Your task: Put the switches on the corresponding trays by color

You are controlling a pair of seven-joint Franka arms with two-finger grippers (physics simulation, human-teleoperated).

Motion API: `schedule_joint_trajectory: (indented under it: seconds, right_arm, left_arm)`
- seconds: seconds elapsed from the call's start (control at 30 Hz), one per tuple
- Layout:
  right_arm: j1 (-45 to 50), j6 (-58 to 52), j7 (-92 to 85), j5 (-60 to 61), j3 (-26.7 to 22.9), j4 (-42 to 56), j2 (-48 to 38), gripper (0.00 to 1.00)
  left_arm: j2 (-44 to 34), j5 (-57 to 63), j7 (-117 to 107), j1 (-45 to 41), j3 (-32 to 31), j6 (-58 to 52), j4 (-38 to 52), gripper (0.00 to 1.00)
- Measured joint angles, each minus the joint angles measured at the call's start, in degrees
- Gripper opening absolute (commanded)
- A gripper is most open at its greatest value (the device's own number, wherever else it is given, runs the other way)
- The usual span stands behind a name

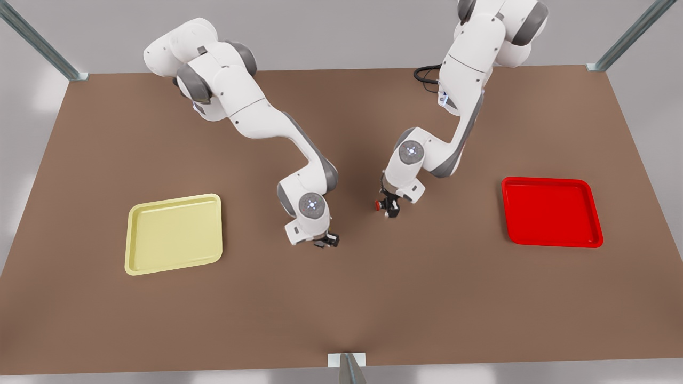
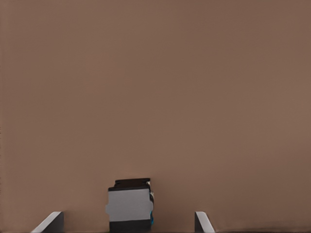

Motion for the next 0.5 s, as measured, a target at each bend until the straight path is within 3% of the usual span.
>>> schedule_joint_trajectory:
  seconds: [0.27,0.5]
  right_arm:
    - [0.5,3.9,8.9,0.1,0.6,-0.8,2.1,1.0]
    - [0.5,5.4,13.4,0.2,0.7,-0.8,3.0,1.0]
  left_arm:
    - [2.9,1.1,-16.4,0.0,0.3,1.3,-0.4,1.0]
    - [3.0,20.1,-24.4,0.0,0.1,1.6,-2.4,1.0]
